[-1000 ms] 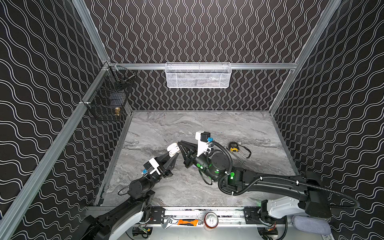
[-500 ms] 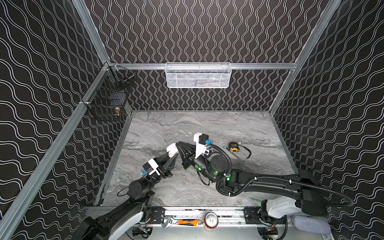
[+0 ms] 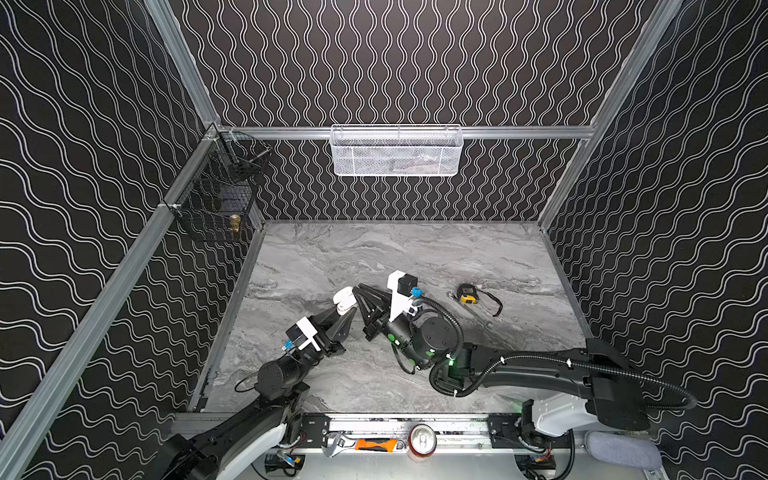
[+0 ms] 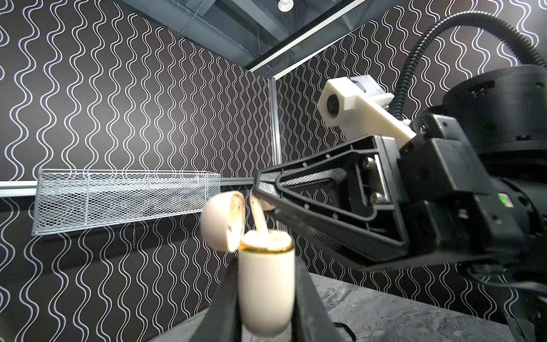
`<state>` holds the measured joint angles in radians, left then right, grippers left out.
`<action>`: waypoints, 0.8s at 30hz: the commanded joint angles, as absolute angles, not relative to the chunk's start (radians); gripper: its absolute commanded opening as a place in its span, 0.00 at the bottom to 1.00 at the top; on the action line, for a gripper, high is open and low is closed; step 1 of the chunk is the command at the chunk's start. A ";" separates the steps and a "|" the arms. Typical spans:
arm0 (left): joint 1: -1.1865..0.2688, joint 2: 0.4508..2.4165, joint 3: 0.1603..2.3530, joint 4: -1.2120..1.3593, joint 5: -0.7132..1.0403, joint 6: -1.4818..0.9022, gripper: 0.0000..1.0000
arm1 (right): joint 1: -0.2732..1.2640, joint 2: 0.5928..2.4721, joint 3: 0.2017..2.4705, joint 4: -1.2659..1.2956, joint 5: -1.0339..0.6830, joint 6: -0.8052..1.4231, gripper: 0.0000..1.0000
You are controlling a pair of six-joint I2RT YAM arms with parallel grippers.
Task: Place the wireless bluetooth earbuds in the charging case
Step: 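Lower the earbud into the empty case slot with the right gripper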
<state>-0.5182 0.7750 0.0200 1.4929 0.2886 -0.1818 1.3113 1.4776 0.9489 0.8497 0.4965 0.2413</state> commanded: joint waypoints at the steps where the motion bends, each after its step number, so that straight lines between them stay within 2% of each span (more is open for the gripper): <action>1: -0.519 0.770 0.021 1.546 0.251 -0.186 0.00 | 1.331 1.485 0.929 0.873 0.512 0.204 0.06; 10: -0.522 0.773 0.018 1.547 0.247 -0.180 0.00 | 1.374 1.524 0.918 0.915 0.562 0.159 0.07; 18: -0.523 0.785 0.021 1.545 0.241 -0.169 0.00 | 1.376 1.499 0.947 0.857 0.535 0.170 0.31; 24: -0.523 0.778 0.024 1.517 0.236 -0.158 0.00 | 1.383 1.472 0.962 0.811 0.536 0.168 0.34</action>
